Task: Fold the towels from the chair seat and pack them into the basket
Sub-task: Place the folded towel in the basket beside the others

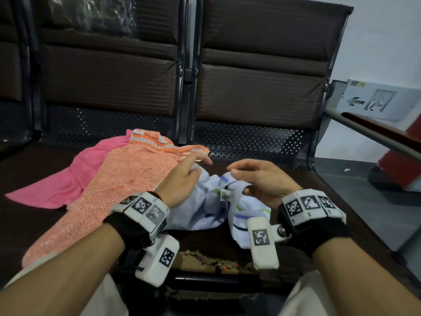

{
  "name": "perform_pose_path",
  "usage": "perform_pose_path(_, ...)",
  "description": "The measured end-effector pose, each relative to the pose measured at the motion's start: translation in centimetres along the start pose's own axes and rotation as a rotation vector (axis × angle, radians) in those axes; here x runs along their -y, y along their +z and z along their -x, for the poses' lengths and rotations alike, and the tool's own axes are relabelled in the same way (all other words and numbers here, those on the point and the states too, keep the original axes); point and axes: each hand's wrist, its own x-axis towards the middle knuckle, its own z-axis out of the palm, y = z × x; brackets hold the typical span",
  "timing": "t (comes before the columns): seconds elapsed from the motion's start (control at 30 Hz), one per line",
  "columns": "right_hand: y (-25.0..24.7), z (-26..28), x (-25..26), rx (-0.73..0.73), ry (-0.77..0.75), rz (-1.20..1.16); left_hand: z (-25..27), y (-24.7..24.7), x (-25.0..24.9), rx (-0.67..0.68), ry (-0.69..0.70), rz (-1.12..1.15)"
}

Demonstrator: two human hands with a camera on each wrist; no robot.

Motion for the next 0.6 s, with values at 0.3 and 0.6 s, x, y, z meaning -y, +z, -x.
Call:
perform_pose_path(0.3, -0.6, 0.3, 0.4, 0.059, -0.083, 0.165, 0.2, 0.0, 0.1, 0.236, 0.035, -0.115)
perform_pose_path(0.6, 0.6, 1.0, -0.1, 0.182, -0.367, 0.632, -0.6, -0.9, 0.1, -0.043, -0.066, -0.052)
